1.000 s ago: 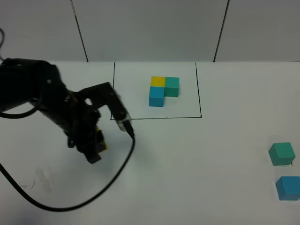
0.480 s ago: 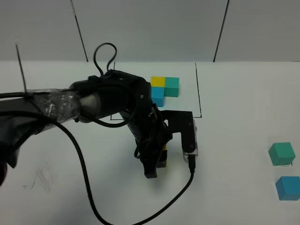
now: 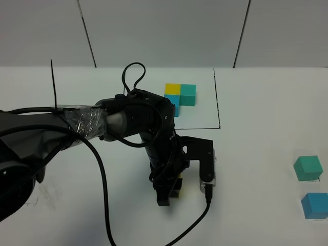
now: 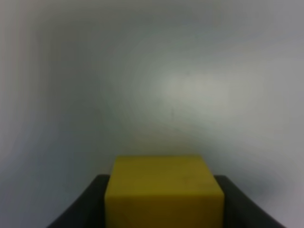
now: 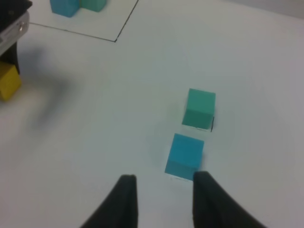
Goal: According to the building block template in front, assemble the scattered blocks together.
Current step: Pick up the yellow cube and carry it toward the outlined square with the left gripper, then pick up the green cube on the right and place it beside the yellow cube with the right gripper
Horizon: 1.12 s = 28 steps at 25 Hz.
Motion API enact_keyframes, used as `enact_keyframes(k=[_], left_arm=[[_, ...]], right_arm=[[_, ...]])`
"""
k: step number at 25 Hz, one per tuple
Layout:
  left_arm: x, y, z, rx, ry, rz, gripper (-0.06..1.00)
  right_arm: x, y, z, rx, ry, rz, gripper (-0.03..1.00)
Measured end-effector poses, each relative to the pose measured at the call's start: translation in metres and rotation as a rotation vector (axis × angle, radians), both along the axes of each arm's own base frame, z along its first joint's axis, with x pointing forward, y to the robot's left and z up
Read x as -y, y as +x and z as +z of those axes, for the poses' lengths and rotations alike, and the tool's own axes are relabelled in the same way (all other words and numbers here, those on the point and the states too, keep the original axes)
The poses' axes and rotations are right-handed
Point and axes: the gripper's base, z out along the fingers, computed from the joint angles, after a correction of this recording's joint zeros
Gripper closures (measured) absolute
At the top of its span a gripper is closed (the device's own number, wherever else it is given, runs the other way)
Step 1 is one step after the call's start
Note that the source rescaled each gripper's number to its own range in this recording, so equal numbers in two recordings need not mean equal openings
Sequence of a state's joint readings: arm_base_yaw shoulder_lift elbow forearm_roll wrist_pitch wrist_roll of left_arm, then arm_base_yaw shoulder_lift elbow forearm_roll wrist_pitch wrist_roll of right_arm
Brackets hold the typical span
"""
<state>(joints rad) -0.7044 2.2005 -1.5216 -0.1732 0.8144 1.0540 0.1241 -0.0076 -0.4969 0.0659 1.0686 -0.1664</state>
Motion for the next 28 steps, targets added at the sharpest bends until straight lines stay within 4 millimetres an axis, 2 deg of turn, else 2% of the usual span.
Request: enact_keyframes(k=[6,7,8,11,13,15,16,19,22,25,28], left_arm=[[0.000,0.000,0.000,-0.007,0.003,0.036,0.94],[0.000,0.000,0.000,-0.010,0.004,0.055,0.92],[0.000,0.000,0.000,-0.017,0.008,0.076,0.86],[-0.001,-0.001,0.005,-0.028,0.018,0.134,0.47],[0.001,0.002,0.020,-0.013,-0.001,0.175,0.17],[0.003,0.004,0.044,0.010,-0.033,0.233,0.00],[0.003,0.005,0.058,0.032,-0.049,0.264,-0.04],[-0.004,0.007,0.099,0.132,-0.073,0.381,-0.06],[-0.025,0.010,0.136,0.255,-0.061,0.579,-0.04],[-0.065,0.018,0.169,0.383,0.006,0.807,-0.02],[-0.117,0.019,0.197,0.463,0.143,0.969,-0.01]], right_arm=[[0.000,0.000,0.000,0.000,0.000,0.000,0.97],[0.000,0.000,0.000,0.000,0.000,0.000,0.97],[0.000,0.000,0.000,0.000,0.000,0.000,0.97],[0.000,0.000,0.000,0.000,0.000,0.000,0.97],[0.000,0.000,0.000,0.000,0.000,0.000,0.97],[0.000,0.000,0.000,0.000,0.000,0.000,0.97],[0.000,0.000,0.000,0.000,0.000,0.000,0.97],[0.000,0.000,0.000,0.000,0.000,0.000,0.97],[0.000,0.000,0.000,0.000,0.000,0.000,0.97],[0.000,0.000,0.000,0.000,0.000,0.000,0.97],[0.000,0.000,0.000,0.000,0.000,0.000,0.97]])
